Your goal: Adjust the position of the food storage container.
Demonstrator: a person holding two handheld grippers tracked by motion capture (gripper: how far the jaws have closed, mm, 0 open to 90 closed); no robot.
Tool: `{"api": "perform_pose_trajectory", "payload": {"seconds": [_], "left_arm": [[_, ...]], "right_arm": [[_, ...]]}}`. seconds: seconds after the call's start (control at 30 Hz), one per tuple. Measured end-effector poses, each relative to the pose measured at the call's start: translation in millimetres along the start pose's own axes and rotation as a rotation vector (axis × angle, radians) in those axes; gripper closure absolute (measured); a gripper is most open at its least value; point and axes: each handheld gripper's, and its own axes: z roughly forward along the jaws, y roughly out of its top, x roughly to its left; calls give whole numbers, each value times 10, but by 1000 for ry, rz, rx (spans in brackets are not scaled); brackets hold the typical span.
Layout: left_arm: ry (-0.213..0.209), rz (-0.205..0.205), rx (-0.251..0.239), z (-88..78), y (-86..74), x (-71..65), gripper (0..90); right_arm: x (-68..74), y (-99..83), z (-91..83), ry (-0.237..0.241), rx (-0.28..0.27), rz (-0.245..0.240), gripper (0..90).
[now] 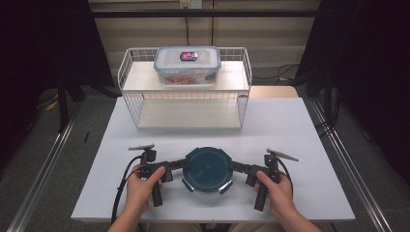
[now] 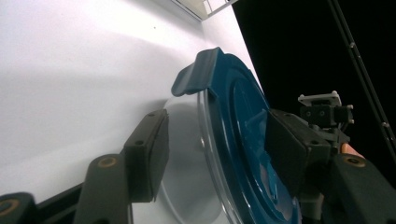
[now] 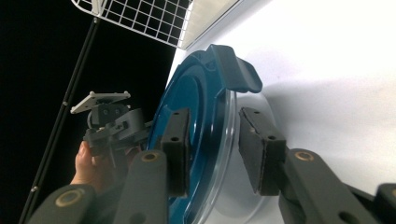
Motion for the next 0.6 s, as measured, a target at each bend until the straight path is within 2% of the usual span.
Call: {"api": "perform_pose_trajectory", "payload": {"seconds": [0.03,0.1,0.17,0.37,0.4,0.47,0.6], "left_arm": [[13,14,3,-9,2,8,435],[7,-5,-14,-11,-6,31,465],[20,-4,-12,-4,-17,41,494],[5,-26,-18,-5,-22,49,548],[7,-21,-18,-4,-26,53,562],[9,-41,-18,-7,-36,52,579],[5,-50,-32,-6,-53,39,605]], "right_arm": [[0,-3,5,-6,-4,-4,662],[-5,-11,10,-10,-14,-9,673],[-16,-21,10,-12,-19,-1,690],[-21,-48,16,-15,-44,-17,696],[-23,-53,16,-16,-47,-17,696],[-21,-64,17,-13,-51,-14,693],[-21,-90,17,-19,-64,-7,687]]}}
